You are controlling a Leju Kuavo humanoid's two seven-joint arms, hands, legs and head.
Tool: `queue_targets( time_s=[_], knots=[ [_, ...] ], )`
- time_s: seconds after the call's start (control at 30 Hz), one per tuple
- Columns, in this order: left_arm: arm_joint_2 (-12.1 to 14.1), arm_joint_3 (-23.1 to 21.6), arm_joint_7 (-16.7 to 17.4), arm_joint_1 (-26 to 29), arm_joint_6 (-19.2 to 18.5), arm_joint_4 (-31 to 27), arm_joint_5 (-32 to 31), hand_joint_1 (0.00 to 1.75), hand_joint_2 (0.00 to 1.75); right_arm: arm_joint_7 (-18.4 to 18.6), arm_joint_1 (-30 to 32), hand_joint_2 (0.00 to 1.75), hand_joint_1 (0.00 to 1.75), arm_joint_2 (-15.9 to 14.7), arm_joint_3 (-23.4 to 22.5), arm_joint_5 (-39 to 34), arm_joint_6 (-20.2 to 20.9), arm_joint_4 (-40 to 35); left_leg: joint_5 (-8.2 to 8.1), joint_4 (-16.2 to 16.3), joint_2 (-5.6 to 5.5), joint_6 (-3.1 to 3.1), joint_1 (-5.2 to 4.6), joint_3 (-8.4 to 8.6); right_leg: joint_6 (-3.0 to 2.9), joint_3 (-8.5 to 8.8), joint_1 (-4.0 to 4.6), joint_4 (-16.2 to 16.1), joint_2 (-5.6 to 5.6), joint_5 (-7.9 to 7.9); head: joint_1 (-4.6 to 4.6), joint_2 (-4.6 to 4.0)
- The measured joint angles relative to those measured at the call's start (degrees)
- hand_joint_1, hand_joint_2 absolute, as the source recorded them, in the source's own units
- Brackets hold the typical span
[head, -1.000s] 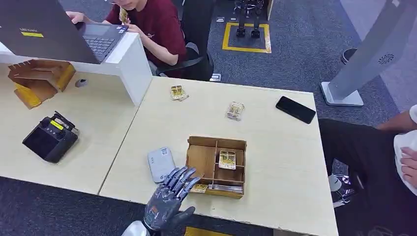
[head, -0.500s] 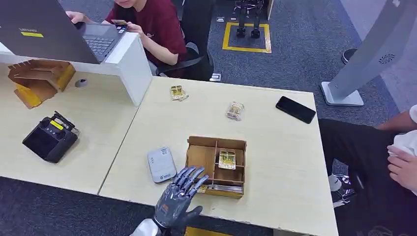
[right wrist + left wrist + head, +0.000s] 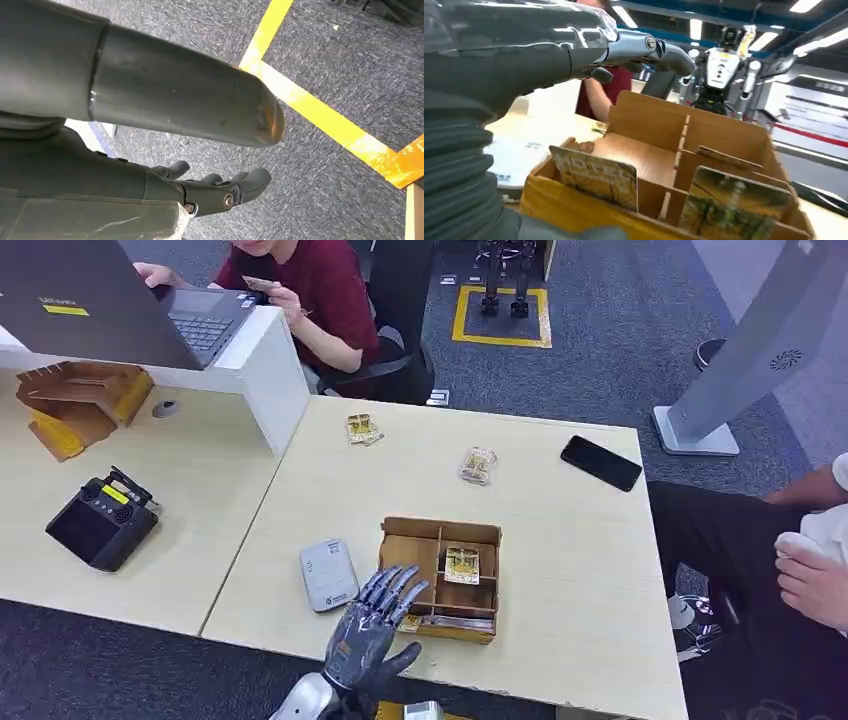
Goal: Pass the card to the sensor for recognition and then transmit it.
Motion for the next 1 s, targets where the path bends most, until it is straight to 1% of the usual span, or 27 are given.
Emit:
queue_targets(
  time_s=[0.17, 0.2, 0.23, 0.27, 0.3, 0.33, 0.37, 0.73, 0.77, 0.8, 0.87, 0.93, 1.0],
  knots=[
    [-0.3, 1.4, 0.0, -0.7, 0.0, 0.8, -0.4, 1.75, 1.75, 0.1, 0.0, 0.00, 0.00, 0.0, 0.0, 0.3, 0.0, 0.0, 0.00, 0.0, 0.00, 0.00, 0.00, 0.01, 0.00, 0.00, 0.00, 0.0, 0.00, 0.00, -0.02, 0.00],
    [-0.4, 1.6, -0.1, -0.7, 0.0, 1.0, -0.3, 1.71, 1.75, 0.2, -0.1, 0.00, 0.00, 0.0, 0.0, 0.3, 0.0, 0.0, 0.00, 0.0, 0.00, 0.00, 0.00, 0.01, 0.00, 0.00, 0.00, 0.0, 0.00, 0.00, 0.00, 0.00],
    [-0.5, 1.9, -0.3, -0.7, 0.0, 1.1, -0.2, 1.71, 1.75, 0.2, -0.1, 0.00, 0.00, 0.0, 0.0, 0.3, 0.1, 0.0, 0.00, 0.0, 0.00, 0.00, 0.00, 0.00, 0.00, -0.01, 0.00, 0.0, 0.00, 0.00, -0.02, 0.00],
    [-0.6, 2.2, -0.5, -0.7, 0.0, 1.2, 0.4, 1.62, 1.75, 0.3, -0.1, 0.00, 0.00, 0.0, 0.0, 0.3, 0.1, 0.0, 0.00, 0.0, 0.00, 0.00, 0.00, 0.00, 0.00, -0.01, 0.00, 0.0, 0.00, 0.00, 0.00, 0.00],
    [-0.7, 2.3, -0.8, -0.8, 0.0, 1.3, 0.9, 1.68, 1.75, 0.3, -0.1, 0.00, 0.00, 0.0, 0.0, 0.3, 0.1, 0.0, 0.00, 0.0, 0.00, 0.00, 0.00, 0.00, 0.00, -0.01, 0.00, 0.0, 0.00, 0.00, 0.00, 0.00],
    [-0.7, 2.4, -0.9, -0.8, 0.0, 1.4, 1.2, 1.68, 1.75, 0.3, -0.1, 0.00, 0.00, 0.0, 0.0, 0.4, 0.1, 0.0, 0.00, 0.0, 0.00, 0.00, 0.00, 0.00, 0.00, -0.01, 0.00, 0.0, 0.00, 0.00, -0.02, 0.00],
    [-0.8, 2.6, -1.0, -0.7, 0.0, 1.6, 1.4, 1.75, 1.75, 0.3, -0.1, 0.00, 0.00, 0.0, 0.0, 0.4, 0.1, 0.0, 0.00, 0.0, 0.00, 0.00, 0.00, 0.00, 0.00, -0.01, 0.00, 0.0, 0.00, 0.00, 0.00, 0.00],
    [-0.8, 2.7, -0.5, -0.9, 0.0, 2.3, 2.0, 1.75, 1.75, 0.0, -0.1, 0.00, 0.00, 0.0, -0.1, 0.4, 0.0, 0.0, 0.00, 0.0, 0.00, 0.00, 0.00, 0.01, 0.00, 0.00, 0.00, 0.0, 0.00, 0.00, 0.00, 0.00],
    [-0.8, 2.7, -0.5, -0.9, 0.0, 2.3, 2.1, 1.69, 1.75, 0.0, -0.1, 0.00, 0.00, 0.0, -0.1, 0.4, 0.0, 0.0, 0.00, 0.0, 0.00, 0.00, 0.00, 0.00, 0.00, 0.00, 0.00, 0.0, 0.00, 0.00, -0.02, 0.00],
    [-0.8, 2.7, -0.4, -0.9, 0.0, 2.3, 2.1, 1.69, 1.75, 0.0, -0.1, 0.00, 0.00, 0.0, -0.1, 0.4, 0.0, 0.0, 0.00, 0.0, 0.00, 0.00, 0.00, 0.01, 0.00, 0.00, 0.00, 0.0, 0.00, 0.00, -0.02, 0.00],
    [-0.8, 2.7, -0.4, -0.9, 0.0, 2.3, 2.1, 1.75, 1.75, 0.0, -0.1, 0.00, 0.00, 0.0, -0.1, 0.4, 0.0, 0.0, 0.00, 0.0, 0.00, 0.00, 0.00, 0.00, 0.00, 0.00, 0.00, 0.0, 0.00, 0.00, -0.02, 0.00],
    [-0.8, 2.7, -0.4, -0.9, 0.0, 2.4, 2.4, 1.75, 1.75, 0.2, -0.1, 0.00, 0.00, 0.0, -0.1, 0.5, 0.0, 0.0, 0.00, 0.0, 0.00, 0.00, 0.00, 0.00, 0.00, 0.00, 0.00, 0.0, 0.00, 0.00, -0.02, 0.00],
    [-0.8, 2.7, -1.4, -0.9, 0.0, 2.3, 3.4, 1.75, 1.75, 0.3, -0.1, 0.00, 0.00, 0.0, -0.1, 0.8, 0.0, 0.0, 0.00, 0.0, 0.00, 0.00, 0.00, 0.00, 0.00, 0.00, 0.00, 0.0, 0.00, 0.00, -0.02, 0.00]
  ],
)
